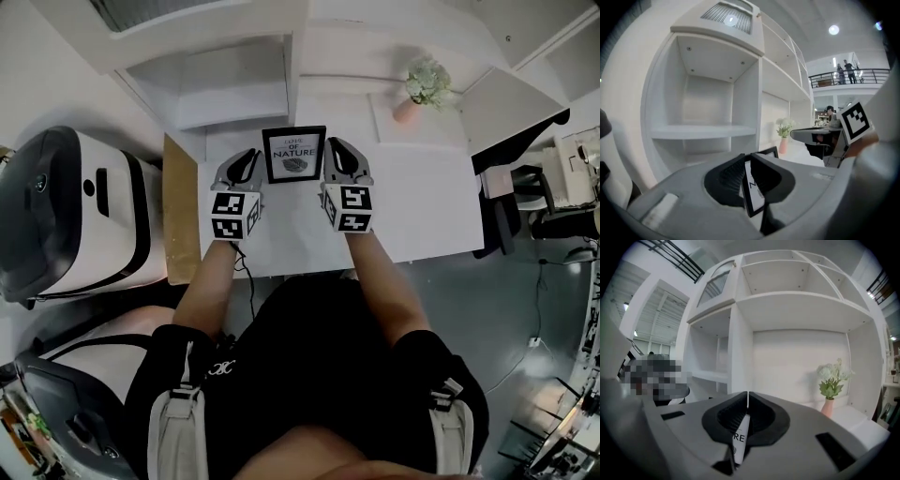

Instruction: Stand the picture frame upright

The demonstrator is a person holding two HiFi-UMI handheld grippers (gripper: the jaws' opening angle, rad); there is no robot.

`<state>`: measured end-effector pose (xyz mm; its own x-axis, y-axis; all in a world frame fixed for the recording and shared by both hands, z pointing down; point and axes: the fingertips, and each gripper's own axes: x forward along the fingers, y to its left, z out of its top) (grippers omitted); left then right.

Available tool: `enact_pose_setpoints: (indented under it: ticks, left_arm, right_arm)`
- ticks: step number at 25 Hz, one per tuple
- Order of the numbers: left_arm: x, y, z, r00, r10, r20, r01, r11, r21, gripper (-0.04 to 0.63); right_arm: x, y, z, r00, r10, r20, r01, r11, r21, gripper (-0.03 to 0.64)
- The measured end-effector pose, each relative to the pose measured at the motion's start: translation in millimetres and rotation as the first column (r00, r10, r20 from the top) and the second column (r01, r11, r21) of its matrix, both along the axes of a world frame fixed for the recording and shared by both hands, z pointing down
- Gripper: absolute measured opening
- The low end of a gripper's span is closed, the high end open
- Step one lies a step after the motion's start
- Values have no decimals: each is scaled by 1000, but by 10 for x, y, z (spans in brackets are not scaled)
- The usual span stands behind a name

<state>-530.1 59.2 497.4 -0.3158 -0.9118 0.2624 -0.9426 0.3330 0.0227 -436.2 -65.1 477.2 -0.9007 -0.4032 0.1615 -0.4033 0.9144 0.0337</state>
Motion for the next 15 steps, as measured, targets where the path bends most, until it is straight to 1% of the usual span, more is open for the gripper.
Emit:
enact_pose_setpoints:
  ticks: [1, 3, 6, 8, 11, 15]
  left_arm:
    - [45, 33, -108, 1000, -14, 14, 14, 1000, 10, 43]
    - [159, 92, -274, 999, -33, 25, 32, 999, 19, 25]
    - [389, 153, -448, 998, -51, 35, 50, 998, 24, 17]
    - [505, 197, -567, 996, -75, 54, 73, 996, 45, 17]
    - [639, 259, -674, 993, -108, 44, 104, 991, 78, 17]
    - [732, 273, -756, 991, -123, 57, 118, 989, 92, 17]
  right_arm:
    - [27, 36, -102, 1000, -7, 17, 7, 1000, 10, 2]
    - [86, 111, -291, 998, -29, 55, 28, 999, 20, 2]
    - [234, 215, -510, 994, -54, 98, 50, 998, 37, 2]
    - [362, 294, -598, 992, -65, 111, 60, 997, 50, 0]
    - [553, 378, -645, 990, -76, 119, 70, 996, 57, 0]
    - [645, 348, -660, 989, -70, 128, 65, 997, 43, 0]
